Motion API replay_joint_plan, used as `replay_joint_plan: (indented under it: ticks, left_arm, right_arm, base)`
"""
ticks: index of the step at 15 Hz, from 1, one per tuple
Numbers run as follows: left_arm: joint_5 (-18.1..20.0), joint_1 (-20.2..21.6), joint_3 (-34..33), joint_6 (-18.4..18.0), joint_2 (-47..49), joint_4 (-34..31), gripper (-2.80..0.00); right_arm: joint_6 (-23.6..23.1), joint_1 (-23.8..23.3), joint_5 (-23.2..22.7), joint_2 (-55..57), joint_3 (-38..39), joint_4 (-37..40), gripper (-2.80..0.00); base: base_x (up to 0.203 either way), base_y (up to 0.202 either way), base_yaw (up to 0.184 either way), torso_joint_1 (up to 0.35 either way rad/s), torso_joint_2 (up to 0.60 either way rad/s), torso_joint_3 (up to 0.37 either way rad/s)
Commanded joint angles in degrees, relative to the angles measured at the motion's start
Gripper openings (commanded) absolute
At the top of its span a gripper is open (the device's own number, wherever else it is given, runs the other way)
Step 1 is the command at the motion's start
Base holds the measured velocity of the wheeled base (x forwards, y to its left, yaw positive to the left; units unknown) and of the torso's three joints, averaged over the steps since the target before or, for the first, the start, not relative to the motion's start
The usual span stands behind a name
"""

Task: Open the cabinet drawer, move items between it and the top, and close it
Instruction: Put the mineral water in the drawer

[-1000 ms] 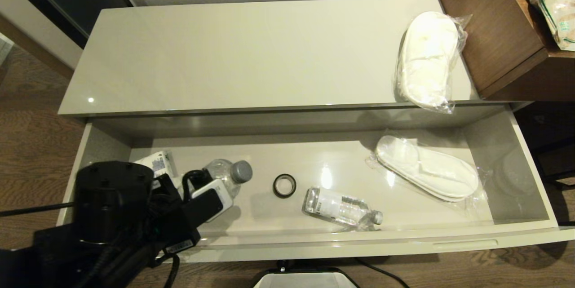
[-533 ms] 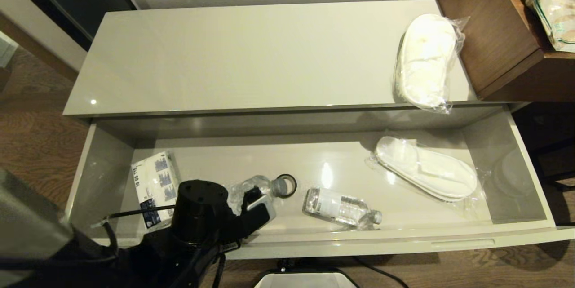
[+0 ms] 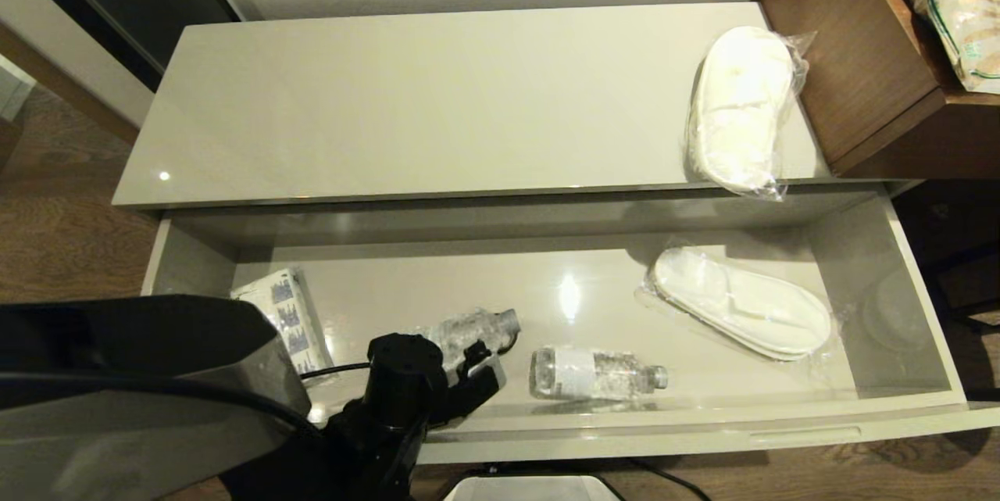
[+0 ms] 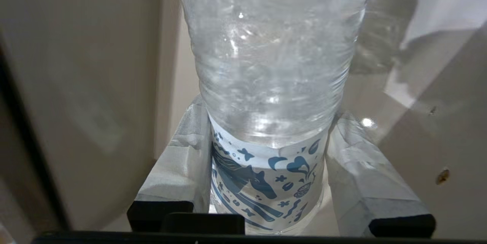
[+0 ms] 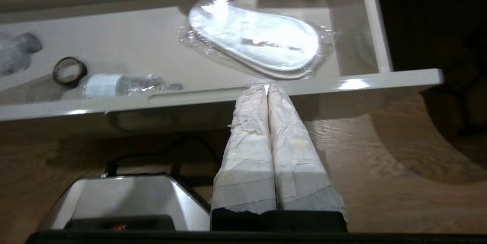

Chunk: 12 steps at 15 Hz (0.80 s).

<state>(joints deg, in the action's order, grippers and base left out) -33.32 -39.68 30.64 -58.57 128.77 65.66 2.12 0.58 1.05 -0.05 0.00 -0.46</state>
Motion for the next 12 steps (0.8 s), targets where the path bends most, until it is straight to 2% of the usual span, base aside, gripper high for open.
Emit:
replay_joint_plan:
  ticks: [1, 4, 8, 12]
  left_arm:
    - [0.45, -0.13, 1.23, -1.24, 4.95, -0.27, -2.8]
    - [0.09, -0.06, 7.01, -1.62, 8.02, -0.28, -2.8]
    - [-5.1, 1.76, 18.8, -1.45, 11.76, -0.44, -2.8]
    - [-5.67, 5.42, 22.36, -3.88, 13.6, -0.81, -2.8]
  right_arm:
    - [-0.01, 0.04, -0.08, -0.92, 0.18, 0.02, -2.8]
    - [-0.01, 0.04, -0.08, -0.92, 0.18, 0.02, -2.8]
    - [-0.01, 0.04, -0.08, -0.98, 0.18, 0.02, -2.8]
    - [-0.01, 0.04, -0.08, -0.92, 0.18, 0.02, -2.8]
  base:
    - [0.0, 0.0, 0.0, 0.0, 0.0, 0.0]
    - [0.0, 0.0, 0.0, 0.0, 0.0, 0.0]
    - [0.0, 0.0, 0.0, 0.0, 0.0, 0.0]
    - [0.0, 0.0, 0.0, 0.0, 0.0, 0.0]
